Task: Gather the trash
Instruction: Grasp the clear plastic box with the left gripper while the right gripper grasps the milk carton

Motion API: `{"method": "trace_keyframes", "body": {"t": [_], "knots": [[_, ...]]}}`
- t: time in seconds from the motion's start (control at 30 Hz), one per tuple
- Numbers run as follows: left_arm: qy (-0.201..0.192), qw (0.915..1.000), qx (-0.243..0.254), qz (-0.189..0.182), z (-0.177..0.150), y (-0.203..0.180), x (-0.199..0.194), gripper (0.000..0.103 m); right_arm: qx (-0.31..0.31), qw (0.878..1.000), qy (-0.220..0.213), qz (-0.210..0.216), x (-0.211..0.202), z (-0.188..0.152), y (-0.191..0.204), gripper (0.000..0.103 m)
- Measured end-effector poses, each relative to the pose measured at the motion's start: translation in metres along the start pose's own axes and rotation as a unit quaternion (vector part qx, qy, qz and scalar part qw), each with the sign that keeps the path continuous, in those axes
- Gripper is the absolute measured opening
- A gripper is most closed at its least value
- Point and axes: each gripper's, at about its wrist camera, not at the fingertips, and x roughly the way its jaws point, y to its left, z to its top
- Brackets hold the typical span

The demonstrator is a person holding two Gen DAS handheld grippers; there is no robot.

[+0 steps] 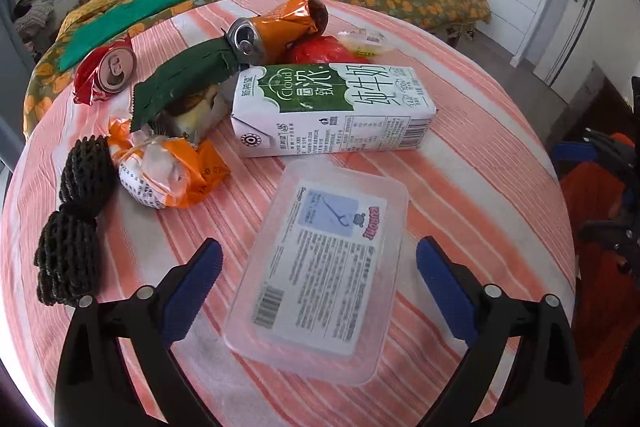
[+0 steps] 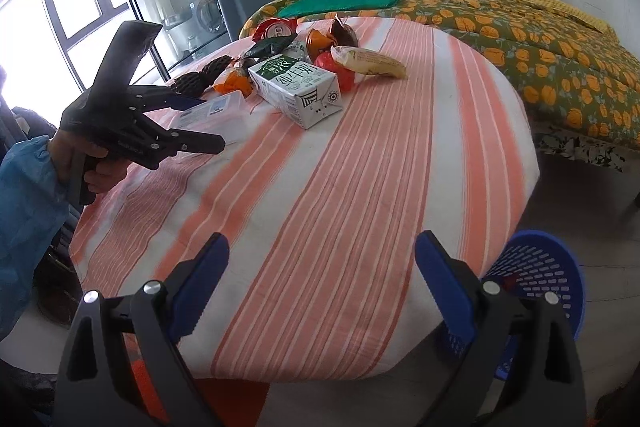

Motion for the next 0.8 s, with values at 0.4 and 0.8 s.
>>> {"method": "trace_keyframes", "body": {"t": [0.4,0.8], "knots": [[-0.029,0.9938,-0.092,0.054,-0.033,-0.007,-0.026,0.062,-0.015,1.000,0.024,0.010,0.039,0.054,-0.015,0.091],[-0.052,0.9670,-0.220,0.118,-0.086,-0.014,-0.058,0.063,-0.098,0.994,0.050,0.019,0.107,0.117,0.012,0.091]]}}
